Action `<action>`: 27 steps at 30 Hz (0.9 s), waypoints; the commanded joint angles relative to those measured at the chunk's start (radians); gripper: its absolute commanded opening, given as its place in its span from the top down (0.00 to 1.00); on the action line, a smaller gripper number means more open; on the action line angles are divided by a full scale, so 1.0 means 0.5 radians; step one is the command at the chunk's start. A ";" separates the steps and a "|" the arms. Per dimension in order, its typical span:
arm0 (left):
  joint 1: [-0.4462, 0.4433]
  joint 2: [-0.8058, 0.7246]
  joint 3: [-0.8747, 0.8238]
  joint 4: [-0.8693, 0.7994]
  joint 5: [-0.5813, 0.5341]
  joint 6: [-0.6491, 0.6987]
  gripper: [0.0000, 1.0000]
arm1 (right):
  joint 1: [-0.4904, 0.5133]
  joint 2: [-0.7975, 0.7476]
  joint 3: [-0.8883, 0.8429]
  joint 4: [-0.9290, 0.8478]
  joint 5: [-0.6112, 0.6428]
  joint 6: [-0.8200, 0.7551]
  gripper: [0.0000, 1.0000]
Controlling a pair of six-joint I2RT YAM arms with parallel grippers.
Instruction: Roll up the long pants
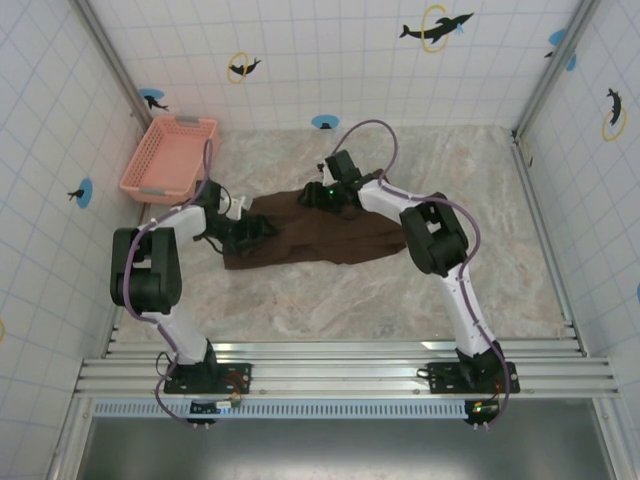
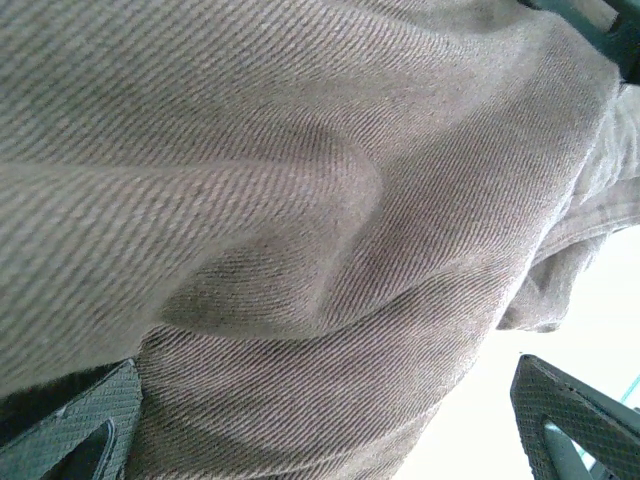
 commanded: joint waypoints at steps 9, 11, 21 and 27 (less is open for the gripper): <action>-0.037 -0.236 0.403 -0.429 -0.132 -0.055 0.02 | -0.278 -0.964 -0.198 -0.822 0.330 -0.663 0.27; -0.087 -0.235 0.422 -0.395 -0.094 -0.111 0.02 | -0.359 -1.029 -0.268 -0.886 0.363 -0.722 0.27; -0.170 0.061 0.230 0.054 0.022 -0.393 0.02 | -0.608 -1.139 -0.912 -0.664 0.311 -0.782 0.28; -0.198 0.134 0.229 0.048 -0.031 -0.376 0.03 | -0.631 -0.968 -1.025 -0.610 0.292 -0.802 0.29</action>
